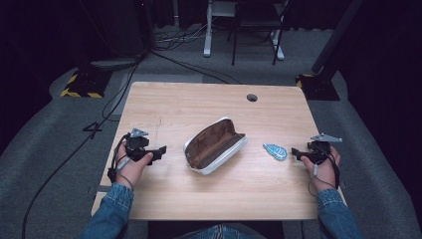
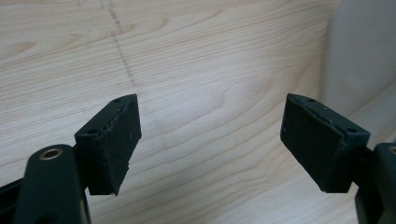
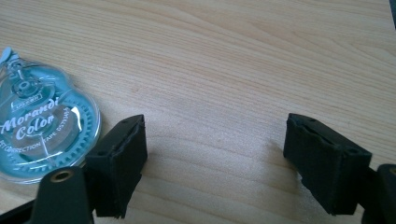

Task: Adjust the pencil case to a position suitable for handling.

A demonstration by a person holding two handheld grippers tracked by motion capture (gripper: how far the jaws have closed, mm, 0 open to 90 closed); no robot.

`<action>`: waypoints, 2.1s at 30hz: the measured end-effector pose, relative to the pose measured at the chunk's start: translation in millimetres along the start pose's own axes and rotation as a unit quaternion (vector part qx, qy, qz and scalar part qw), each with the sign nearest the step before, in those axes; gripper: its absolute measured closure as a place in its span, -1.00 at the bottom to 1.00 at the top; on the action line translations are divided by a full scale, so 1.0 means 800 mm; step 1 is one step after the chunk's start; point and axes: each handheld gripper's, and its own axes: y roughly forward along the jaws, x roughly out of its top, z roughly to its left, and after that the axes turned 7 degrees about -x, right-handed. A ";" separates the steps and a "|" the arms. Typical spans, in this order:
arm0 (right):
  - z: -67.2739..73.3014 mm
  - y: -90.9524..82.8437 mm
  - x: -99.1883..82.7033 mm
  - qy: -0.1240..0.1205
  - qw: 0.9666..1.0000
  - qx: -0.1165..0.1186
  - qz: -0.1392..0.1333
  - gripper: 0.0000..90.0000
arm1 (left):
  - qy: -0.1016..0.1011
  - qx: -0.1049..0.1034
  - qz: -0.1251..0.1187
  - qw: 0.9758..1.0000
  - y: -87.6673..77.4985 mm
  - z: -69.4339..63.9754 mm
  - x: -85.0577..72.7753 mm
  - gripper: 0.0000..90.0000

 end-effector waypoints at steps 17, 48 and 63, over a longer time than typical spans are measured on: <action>0.000 0.000 0.000 -0.001 1.000 0.000 -0.001 -0.52 | 0.074 -0.052 -0.015 0.996 -0.005 -0.070 0.020 -0.56; 0.000 0.000 0.000 -0.004 1.000 0.002 -0.002 -0.52 | 0.107 -0.067 0.008 0.992 0.076 -0.092 0.028 -0.39; 0.000 0.000 0.000 -0.004 1.000 0.003 -0.001 -0.51 | 0.094 -0.086 0.029 0.991 0.097 -0.085 0.025 0.78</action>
